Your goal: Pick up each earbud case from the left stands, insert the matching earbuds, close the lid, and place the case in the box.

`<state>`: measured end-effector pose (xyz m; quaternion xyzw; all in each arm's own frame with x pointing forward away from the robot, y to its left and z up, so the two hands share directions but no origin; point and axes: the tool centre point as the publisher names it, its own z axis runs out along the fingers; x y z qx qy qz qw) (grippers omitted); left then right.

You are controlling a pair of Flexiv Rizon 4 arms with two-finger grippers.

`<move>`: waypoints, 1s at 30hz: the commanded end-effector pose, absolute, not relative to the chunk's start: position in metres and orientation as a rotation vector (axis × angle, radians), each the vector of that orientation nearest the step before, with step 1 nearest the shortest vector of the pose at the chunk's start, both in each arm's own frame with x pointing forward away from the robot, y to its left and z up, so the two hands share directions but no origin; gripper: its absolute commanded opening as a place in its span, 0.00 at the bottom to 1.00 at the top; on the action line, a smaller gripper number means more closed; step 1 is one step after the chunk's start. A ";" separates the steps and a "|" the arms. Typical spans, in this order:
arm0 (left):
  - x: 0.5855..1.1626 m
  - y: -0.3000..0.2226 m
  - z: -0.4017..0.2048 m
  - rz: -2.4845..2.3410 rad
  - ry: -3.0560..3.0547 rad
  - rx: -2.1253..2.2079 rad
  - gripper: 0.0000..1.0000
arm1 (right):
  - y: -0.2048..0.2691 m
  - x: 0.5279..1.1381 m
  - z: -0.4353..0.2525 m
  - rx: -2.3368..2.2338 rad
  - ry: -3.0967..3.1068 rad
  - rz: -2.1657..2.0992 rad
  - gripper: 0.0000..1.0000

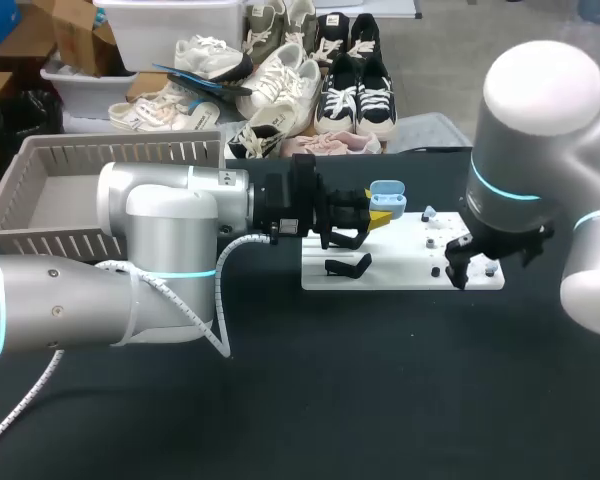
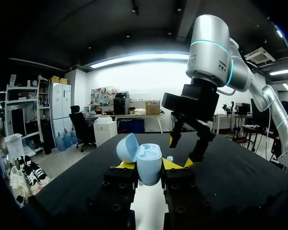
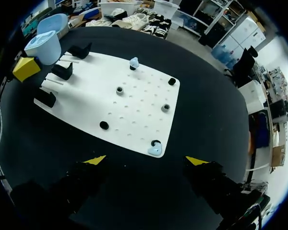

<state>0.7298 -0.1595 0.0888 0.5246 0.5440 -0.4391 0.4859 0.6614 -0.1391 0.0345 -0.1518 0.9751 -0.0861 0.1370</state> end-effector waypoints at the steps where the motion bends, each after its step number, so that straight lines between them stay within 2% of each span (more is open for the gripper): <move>1: 0.728 -0.159 0.088 -1.065 1.322 1.272 0.00 | -0.140 0.662 0.029 -0.436 2.819 -0.248 1.00; 17: 0.728 -0.159 0.088 -1.065 1.322 1.272 0.00 | -0.145 0.672 0.031 -0.447 2.842 -0.248 0.99; 19: 0.728 -0.159 0.088 -1.065 1.322 1.272 0.00 | -0.145 0.673 0.031 -0.447 2.844 -0.244 0.93; 23: 0.728 -0.159 0.088 -1.065 1.322 1.272 0.00 | -0.147 0.675 0.031 -0.441 2.847 -0.239 0.90; 24: 0.728 -0.159 0.088 -1.065 1.322 1.272 0.00 | -0.147 0.675 0.031 -0.439 2.846 -0.238 0.87; 26: 0.728 -0.159 0.088 -1.065 1.322 1.272 0.00 | -0.147 0.675 0.031 -0.437 2.846 -0.238 0.68; 30: 0.728 -0.159 0.088 -1.065 1.322 1.272 0.00 | -0.147 0.675 0.029 -0.441 2.851 -0.239 0.64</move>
